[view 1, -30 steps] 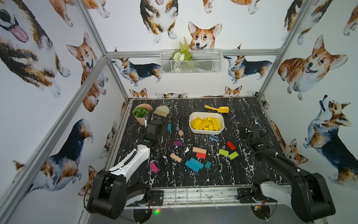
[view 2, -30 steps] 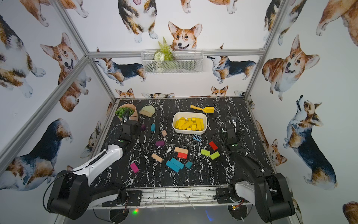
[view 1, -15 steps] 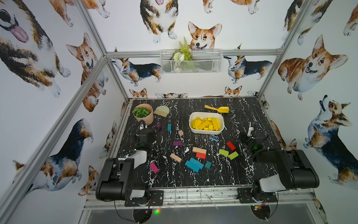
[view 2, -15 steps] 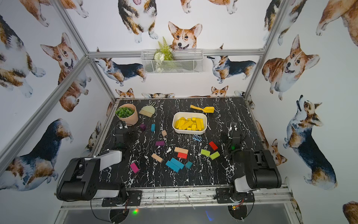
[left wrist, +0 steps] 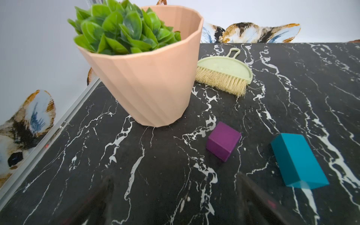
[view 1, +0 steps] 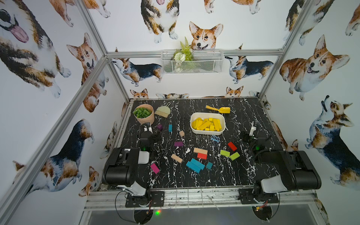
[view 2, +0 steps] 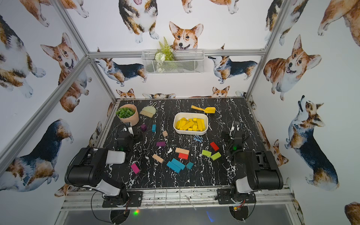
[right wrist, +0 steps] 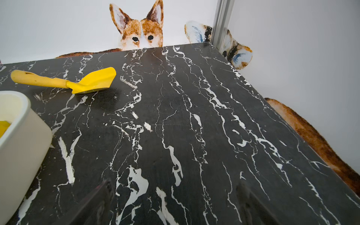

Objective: Pick out the yellow building blocks
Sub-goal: Reset both arms

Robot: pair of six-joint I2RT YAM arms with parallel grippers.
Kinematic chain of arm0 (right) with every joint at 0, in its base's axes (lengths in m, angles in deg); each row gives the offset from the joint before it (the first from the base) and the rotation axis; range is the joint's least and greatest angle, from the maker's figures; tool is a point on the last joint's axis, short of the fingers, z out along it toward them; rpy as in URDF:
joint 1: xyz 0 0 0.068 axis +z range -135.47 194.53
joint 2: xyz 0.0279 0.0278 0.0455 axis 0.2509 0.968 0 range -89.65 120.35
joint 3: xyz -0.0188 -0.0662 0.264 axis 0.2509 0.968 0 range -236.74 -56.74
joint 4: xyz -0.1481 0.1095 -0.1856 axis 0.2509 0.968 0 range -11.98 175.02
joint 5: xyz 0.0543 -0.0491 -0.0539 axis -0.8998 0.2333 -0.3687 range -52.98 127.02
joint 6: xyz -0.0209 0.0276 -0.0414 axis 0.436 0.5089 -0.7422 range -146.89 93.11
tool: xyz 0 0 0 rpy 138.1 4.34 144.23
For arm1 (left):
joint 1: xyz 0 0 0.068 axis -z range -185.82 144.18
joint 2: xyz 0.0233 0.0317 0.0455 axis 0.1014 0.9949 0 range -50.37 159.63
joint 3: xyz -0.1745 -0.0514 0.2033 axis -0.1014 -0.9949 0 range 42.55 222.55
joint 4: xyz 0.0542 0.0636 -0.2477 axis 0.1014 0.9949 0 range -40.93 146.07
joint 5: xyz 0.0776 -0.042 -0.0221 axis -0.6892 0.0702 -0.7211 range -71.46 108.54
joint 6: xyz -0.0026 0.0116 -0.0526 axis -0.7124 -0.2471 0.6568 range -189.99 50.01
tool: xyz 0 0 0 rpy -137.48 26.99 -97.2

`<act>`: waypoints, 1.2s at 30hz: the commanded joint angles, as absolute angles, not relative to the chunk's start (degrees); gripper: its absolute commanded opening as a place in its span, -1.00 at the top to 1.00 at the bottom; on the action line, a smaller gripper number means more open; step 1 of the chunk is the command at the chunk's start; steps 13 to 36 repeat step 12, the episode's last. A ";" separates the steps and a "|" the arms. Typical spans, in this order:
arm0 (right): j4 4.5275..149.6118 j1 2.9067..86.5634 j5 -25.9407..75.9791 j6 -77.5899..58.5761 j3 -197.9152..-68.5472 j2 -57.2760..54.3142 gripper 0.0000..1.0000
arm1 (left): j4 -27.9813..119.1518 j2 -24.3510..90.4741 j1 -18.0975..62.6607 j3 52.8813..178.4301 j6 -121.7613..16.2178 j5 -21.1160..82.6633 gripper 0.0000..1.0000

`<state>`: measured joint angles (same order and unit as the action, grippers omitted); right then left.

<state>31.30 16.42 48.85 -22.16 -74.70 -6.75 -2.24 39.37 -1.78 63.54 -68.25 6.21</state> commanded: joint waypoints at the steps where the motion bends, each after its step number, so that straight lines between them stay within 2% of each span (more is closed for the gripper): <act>1: 27.72 16.55 48.29 -21.79 -73.89 -6.76 -0.99 | -5.29 39.41 -1.79 63.66 -69.30 6.84 -0.98; 8: 31.58 16.42 48.10 -21.61 -76.45 -5.56 -0.99 | -5.01 39.40 -1.68 63.80 -69.38 6.59 -0.98; 36: 31.36 16.46 47.99 -21.59 -76.23 -5.93 -0.99 | -4.68 39.46 -1.51 64.08 -69.56 6.53 -0.98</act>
